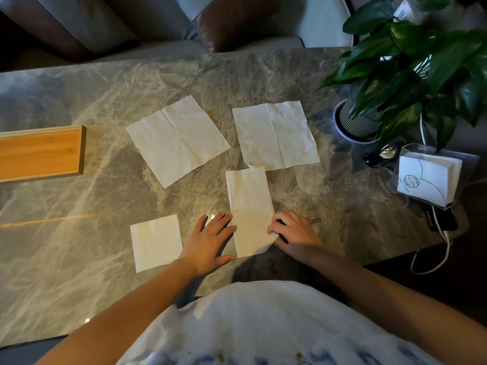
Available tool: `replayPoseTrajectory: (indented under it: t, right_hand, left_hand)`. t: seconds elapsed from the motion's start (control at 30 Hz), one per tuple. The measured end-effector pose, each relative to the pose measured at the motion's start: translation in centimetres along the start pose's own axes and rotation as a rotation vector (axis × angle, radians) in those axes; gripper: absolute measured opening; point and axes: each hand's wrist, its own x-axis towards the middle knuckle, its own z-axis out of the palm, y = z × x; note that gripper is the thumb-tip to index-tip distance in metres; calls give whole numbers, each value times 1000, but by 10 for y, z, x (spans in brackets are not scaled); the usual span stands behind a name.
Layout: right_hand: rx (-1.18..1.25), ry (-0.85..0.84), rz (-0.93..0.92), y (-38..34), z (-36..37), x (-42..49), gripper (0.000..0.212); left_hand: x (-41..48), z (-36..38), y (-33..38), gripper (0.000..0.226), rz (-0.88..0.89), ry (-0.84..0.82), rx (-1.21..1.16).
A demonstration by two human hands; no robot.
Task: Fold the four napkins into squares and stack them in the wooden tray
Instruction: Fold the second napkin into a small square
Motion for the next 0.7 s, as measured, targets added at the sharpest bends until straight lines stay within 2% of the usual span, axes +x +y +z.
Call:
replayPoseTrajectory:
  t: [0.2,0.3,0.4,0.47,0.57,0.63,0.7]
  right_hand:
    - [99,26,82,-11,0,9,18]
    - [275,23,99,-17,-2,7,19]
    - [503,34,150,-24,-5,2,12]
    - [581,55,183,-27,-6,0,11]
    - [569,62,171,-30,-4,-4,10]
    - [500,58,124,-28,-2,-7,11]
    - [412,13,103,-25,2,-7,23]
  left_hand:
    - [0,-2,3,68,17,76,-102]
    - [0,-5,5,74,34,147,-106]
    - [-4,-5,11,80,58,133,-89]
    - [-6,-4,14,68,54,144,-74]
    - [-7,-3,15,30,-19,249,-121]
    - [-6,-6,16,23,-87,222,-153]
    - [-6,-8,17,25,-105,176,-154]
